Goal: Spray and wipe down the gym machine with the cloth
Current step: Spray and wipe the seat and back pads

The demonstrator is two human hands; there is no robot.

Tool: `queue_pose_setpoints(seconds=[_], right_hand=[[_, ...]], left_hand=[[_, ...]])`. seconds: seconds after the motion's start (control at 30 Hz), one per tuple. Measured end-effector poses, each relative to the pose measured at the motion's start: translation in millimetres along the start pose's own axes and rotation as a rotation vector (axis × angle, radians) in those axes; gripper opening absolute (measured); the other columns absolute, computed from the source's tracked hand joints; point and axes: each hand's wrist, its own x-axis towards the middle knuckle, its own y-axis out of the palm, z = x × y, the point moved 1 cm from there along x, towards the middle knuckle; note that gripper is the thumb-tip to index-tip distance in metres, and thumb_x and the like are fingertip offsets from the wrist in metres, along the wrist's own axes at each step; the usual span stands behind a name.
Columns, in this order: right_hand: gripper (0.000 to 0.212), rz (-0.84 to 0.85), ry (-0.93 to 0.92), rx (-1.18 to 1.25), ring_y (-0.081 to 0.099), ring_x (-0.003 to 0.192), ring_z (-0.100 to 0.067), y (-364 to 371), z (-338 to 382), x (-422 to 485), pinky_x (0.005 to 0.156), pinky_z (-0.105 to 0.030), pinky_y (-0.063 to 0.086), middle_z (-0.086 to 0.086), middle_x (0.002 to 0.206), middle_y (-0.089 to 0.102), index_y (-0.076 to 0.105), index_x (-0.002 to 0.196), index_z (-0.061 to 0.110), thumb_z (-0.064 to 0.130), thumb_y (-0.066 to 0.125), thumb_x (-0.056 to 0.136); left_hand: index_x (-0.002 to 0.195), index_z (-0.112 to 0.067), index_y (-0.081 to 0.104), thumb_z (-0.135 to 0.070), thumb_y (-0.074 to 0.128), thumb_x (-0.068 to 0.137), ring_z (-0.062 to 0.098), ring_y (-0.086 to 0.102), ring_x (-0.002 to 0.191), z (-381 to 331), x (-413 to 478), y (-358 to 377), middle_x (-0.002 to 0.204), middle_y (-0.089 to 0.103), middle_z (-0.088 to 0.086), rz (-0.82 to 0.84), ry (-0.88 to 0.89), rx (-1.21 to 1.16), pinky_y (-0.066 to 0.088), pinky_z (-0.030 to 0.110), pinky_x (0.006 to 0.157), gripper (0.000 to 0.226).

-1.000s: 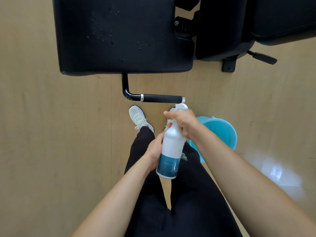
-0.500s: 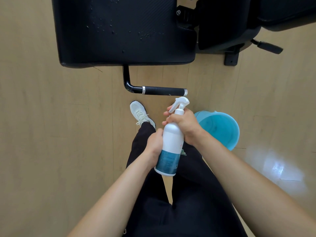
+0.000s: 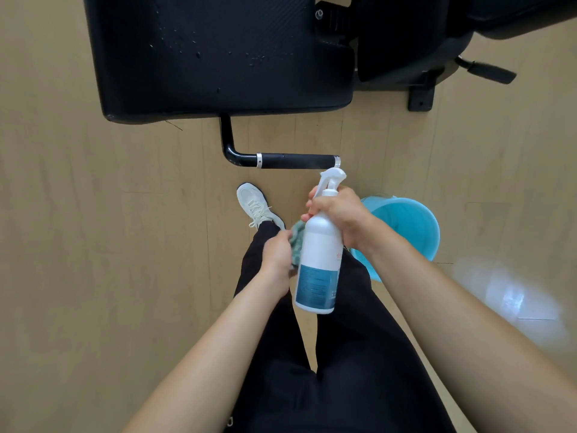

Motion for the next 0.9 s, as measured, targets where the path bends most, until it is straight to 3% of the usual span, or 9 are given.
queue_pose_setpoints(seconds=[0.1, 0.17, 0.27, 0.4, 0.47, 0.6, 0.7, 0.8, 0.9], right_hand=[[0.027, -0.050, -0.024, -0.020, 0.074, 0.061, -0.021, -15.5, 2.3, -2.3, 0.062, -0.031, 0.062, -0.010, 0.085, 0.066, 0.059, 0.087, 0.012, -0.015, 0.059, 0.085], [0.031, -0.030, -0.033, -0.035, 0.075, 0.065, -0.021, -26.8, 2.6, -4.9, 0.062, -0.031, 0.063, -0.009, 0.100, 0.073, 0.063, 0.100, 0.010, -0.016, 0.059, 0.084], [0.043, -0.003, -0.033, -0.078, 0.076, 0.070, -0.021, -39.8, 0.3, -5.0, 0.068, -0.033, 0.063, -0.008, 0.121, 0.074, 0.065, 0.120, 0.008, -0.015, 0.060, 0.083], [0.045, -0.046, -0.058, -0.134, 0.075, 0.067, -0.014, -46.4, -6.6, -3.4, 0.067, -0.031, 0.063, -0.013, 0.126, 0.071, 0.065, 0.123, 0.007, -0.014, 0.063, 0.083], [0.044, -0.056, -0.068, -0.142, 0.074, 0.065, -0.012, -47.9, -9.1, -3.6, 0.066, -0.030, 0.063, -0.015, 0.126, 0.070, 0.066, 0.121, 0.007, -0.015, 0.063, 0.082], [0.042, -0.079, -0.053, -0.119, 0.075, 0.068, -0.019, -52.0, -12.1, -3.6, 0.074, -0.037, 0.065, -0.014, 0.125, 0.071, 0.065, 0.119, 0.009, -0.014, 0.063, 0.084], [0.041, -0.101, -0.046, -0.107, 0.076, 0.069, -0.019, -56.6, -14.1, -1.7, 0.081, -0.040, 0.064, -0.013, 0.123, 0.071, 0.065, 0.120, 0.010, -0.013, 0.062, 0.085], [0.039, -0.181, -0.057, -0.113, 0.075, 0.067, -0.018, -62.1, -16.0, 2.3, 0.074, -0.035, 0.064, -0.011, 0.114, 0.072, 0.065, 0.117, 0.013, -0.010, 0.062, 0.086], [0.034, -0.255, -0.104, -0.142, 0.075, 0.068, -0.021, -70.7, -15.1, 2.5, 0.071, -0.031, 0.061, -0.012, 0.095, 0.071, 0.063, 0.106, 0.020, -0.006, 0.061, 0.085]], left_hand=[[0.105, -0.013, 0.069, -0.030, 0.047, 0.105, 0.019, 0.076, 0.072, -21.4, 9.1, 0.7, 0.098, 0.076, 0.007, -0.031, 0.053, -0.193, 0.061, 0.034, 0.062, 0.028], [0.103, -0.014, 0.068, -0.029, 0.045, 0.106, 0.021, 0.075, 0.082, -40.0, 10.5, 2.7, 0.099, 0.074, 0.005, -0.060, 0.204, -0.223, 0.060, 0.034, 0.069, 0.027], [0.093, -0.018, 0.066, -0.026, 0.045, 0.104, 0.018, 0.065, 0.086, -66.6, 8.4, 6.1, 0.091, 0.067, 0.001, -0.124, 0.678, 0.097, 0.053, 0.034, 0.070, 0.025], [0.117, -0.006, 0.069, -0.025, 0.046, 0.100, 0.011, 0.058, 0.092, -98.7, 22.2, 0.3, 0.104, 0.071, 0.006, -0.324, 1.353, 0.654, 0.046, 0.027, 0.082, 0.034], [0.123, -0.006, 0.067, -0.024, 0.048, 0.100, 0.021, 0.061, 0.100, -120.2, 36.7, -0.7, 0.111, 0.071, 0.009, -0.382, 1.538, 0.891, 0.045, 0.032, 0.088, 0.035], [0.120, -0.019, 0.069, -0.047, 0.022, 0.104, 0.031, 0.063, 0.095, -140.5, 74.0, 6.3, 0.105, 0.071, 0.004, -0.383, 1.354, 1.528, 0.041, 0.041, 0.081, 0.057], [0.104, -0.017, 0.063, -0.046, 0.012, 0.105, 0.030, 0.052, 0.077, -145.0, 84.4, 25.8, 0.091, 0.064, 0.004, -0.414, 1.367, 1.792, 0.033, 0.039, 0.069, 0.058], [0.105, -0.019, 0.056, -0.041, 0.026, 0.110, 0.029, 0.049, 0.072, -145.6, 91.9, 56.0, 0.084, 0.055, 0.002, -0.357, 1.289, 1.952, 0.034, 0.037, 0.066, 0.038], [0.114, -0.018, 0.054, -0.033, 0.036, 0.109, 0.032, 0.060, 0.082, -134.4, 101.4, 95.1, 0.096, 0.061, 0.005, -0.249, 1.230, 2.033, 0.038, 0.038, 0.068, 0.023]])
